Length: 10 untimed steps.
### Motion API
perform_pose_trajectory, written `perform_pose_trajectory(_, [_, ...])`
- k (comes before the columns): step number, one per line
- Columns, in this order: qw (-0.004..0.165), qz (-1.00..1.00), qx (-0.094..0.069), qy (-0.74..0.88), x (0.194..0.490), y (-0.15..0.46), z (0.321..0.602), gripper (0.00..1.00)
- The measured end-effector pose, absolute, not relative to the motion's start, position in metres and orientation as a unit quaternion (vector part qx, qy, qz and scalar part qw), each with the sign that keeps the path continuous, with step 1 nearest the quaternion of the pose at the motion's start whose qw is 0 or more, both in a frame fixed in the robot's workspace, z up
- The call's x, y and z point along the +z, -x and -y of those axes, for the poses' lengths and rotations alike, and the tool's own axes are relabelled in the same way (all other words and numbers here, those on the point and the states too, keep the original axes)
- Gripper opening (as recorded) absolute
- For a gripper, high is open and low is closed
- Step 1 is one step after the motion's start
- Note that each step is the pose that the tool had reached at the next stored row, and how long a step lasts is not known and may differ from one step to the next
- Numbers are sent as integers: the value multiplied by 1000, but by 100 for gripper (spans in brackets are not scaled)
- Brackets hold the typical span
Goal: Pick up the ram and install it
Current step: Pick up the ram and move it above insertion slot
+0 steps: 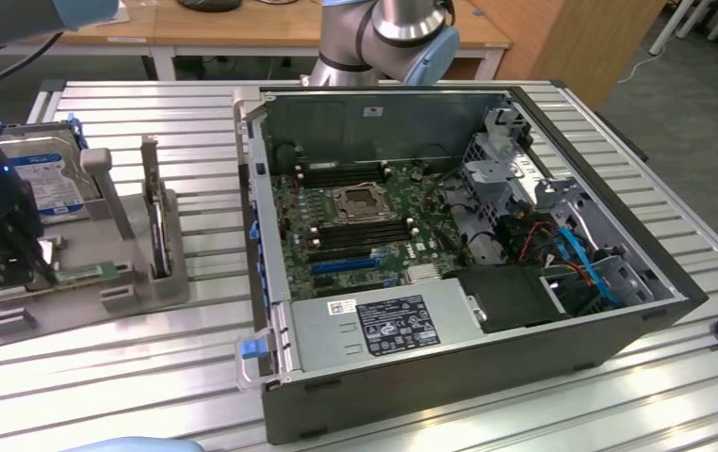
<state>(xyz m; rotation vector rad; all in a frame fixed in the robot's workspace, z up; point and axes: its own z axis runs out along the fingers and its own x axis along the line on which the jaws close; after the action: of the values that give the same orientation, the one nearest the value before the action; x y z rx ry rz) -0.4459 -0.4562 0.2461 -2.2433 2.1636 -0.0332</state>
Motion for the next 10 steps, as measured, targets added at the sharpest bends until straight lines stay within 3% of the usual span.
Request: perform_pose_trajectory(10, [11,-711,-12,703,259,446,456,13])
